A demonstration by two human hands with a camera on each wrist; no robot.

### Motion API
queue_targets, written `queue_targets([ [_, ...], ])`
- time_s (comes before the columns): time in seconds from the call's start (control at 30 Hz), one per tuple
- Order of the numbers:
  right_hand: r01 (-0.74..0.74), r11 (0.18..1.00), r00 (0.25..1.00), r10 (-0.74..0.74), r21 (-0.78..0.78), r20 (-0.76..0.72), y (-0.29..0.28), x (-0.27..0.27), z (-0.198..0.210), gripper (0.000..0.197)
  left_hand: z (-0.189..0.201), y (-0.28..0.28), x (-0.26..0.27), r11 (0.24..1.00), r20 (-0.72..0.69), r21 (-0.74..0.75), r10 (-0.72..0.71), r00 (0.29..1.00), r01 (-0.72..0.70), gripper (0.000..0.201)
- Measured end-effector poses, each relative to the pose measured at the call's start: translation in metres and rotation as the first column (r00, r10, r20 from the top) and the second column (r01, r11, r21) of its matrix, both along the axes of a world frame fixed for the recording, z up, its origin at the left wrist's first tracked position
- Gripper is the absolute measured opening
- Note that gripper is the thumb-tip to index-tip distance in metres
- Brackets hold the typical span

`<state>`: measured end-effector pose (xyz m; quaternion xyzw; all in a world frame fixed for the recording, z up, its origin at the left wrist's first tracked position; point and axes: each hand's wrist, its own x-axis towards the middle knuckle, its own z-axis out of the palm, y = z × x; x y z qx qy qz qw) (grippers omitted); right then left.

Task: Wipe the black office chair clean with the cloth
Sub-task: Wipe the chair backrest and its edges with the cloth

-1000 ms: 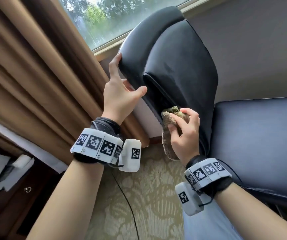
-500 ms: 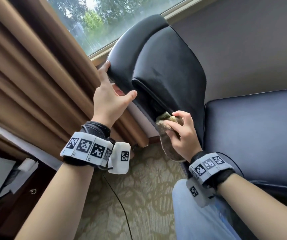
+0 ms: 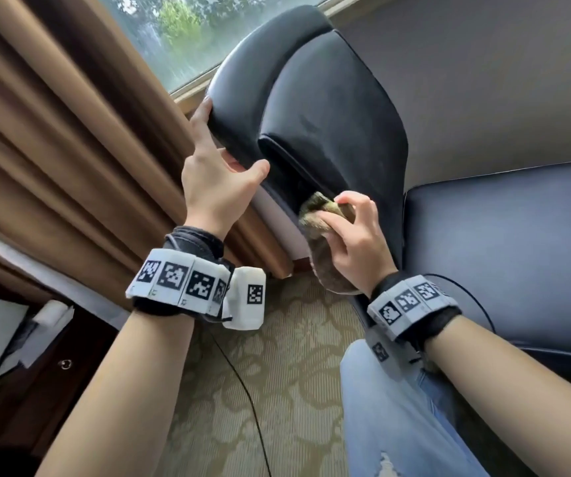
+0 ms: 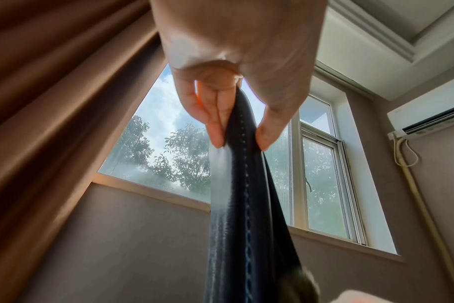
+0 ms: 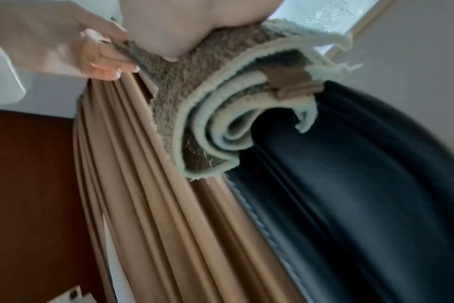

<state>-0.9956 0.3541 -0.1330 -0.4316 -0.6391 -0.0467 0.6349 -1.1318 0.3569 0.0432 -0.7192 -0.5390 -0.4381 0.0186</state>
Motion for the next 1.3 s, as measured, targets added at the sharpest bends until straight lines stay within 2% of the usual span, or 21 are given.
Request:
queue_targets([
  [0.13, -0.067, 0.996, 0.994, 0.071, -0.051, 0.083, -0.008, 0.015, -0.028, 0.027, 0.0, -0.002, 0.003, 0.999, -0.02, 0.004, 0.037, 0.999, -0.037, 0.085],
  [0.23, -0.134, 0.987, 0.991, 0.13, -0.091, -0.04, -0.014, 0.021, -0.02, 0.027, 0.001, -0.004, 0.006, 0.999, -0.039, 0.001, 0.054, 0.998, -0.054, 0.084],
  [0.3, -0.105, 0.994, 0.986, 0.098, -0.045, -0.137, -0.022, 0.02, -0.002, 0.026, 0.001, -0.005, 0.006, 0.998, -0.036, -0.004, 0.06, 0.998, -0.06, 0.083],
  [0.37, -0.068, 0.998, 0.986, 0.068, 0.005, -0.154, -0.026, 0.014, 0.017, 0.026, 0.001, -0.005, 0.006, 0.998, -0.036, -0.012, 0.055, 0.998, -0.055, 0.083],
  [0.47, -0.028, 0.999, 0.998, 0.026, -0.027, -0.061, -0.016, 0.002, 0.029, 0.026, 0.001, -0.005, 0.004, 0.999, -0.041, -0.014, 0.044, 0.998, -0.045, 0.083],
  [0.63, 0.011, 0.997, 0.992, -0.001, -0.074, 0.13, -0.012, 0.012, -0.006, 0.03, 0.001, -0.003, 0.005, 0.999, 0.012, -0.007, 0.046, 0.999, -0.046, 0.083],
  [0.93, -0.019, 0.991, 0.991, 0.036, -0.13, 0.129, -0.008, 0.029, -0.009, 0.031, 0.008, 0.007, 0.012, 0.997, 0.016, 0.015, 0.07, 0.997, -0.07, 0.082],
  [0.97, -0.051, 0.989, 0.994, 0.064, -0.14, 0.092, -0.007, 0.032, -0.009, 0.03, 0.008, 0.007, 0.012, 0.997, 0.015, 0.009, 0.076, 0.997, -0.077, 0.082],
  [1.03, -0.103, 0.98, 0.992, 0.089, -0.172, -0.09, -0.006, 0.039, -0.004, 0.025, 0.008, 0.009, 0.01, 0.996, 0.001, -0.001, 0.088, 0.996, -0.088, 0.083],
  [1.1, -0.057, 0.978, 0.954, -0.005, -0.201, -0.299, -0.007, 0.047, 0.0, 0.026, 0.009, 0.01, 0.007, 0.994, -0.02, -0.009, 0.104, 0.994, -0.105, 0.084],
  [1.17, -0.003, 0.974, 0.894, -0.1, -0.228, -0.437, -0.007, 0.053, 0.005, 0.028, 0.01, 0.012, 0.005, 0.993, -0.038, -0.009, 0.114, 0.993, -0.115, 0.085],
  [1.23, 0.017, 0.976, 0.868, -0.122, -0.217, -0.482, -0.005, 0.05, 0.01, 0.028, 0.01, 0.013, 0.005, 0.992, -0.052, -0.002, 0.122, 0.991, -0.122, 0.086],
  [1.3, 0.05, 0.984, 0.873, -0.125, -0.169, -0.471, -0.001, 0.038, 0.015, 0.026, 0.008, 0.013, 0.006, 0.992, -0.05, 0.009, 0.123, 0.991, -0.123, 0.086],
])
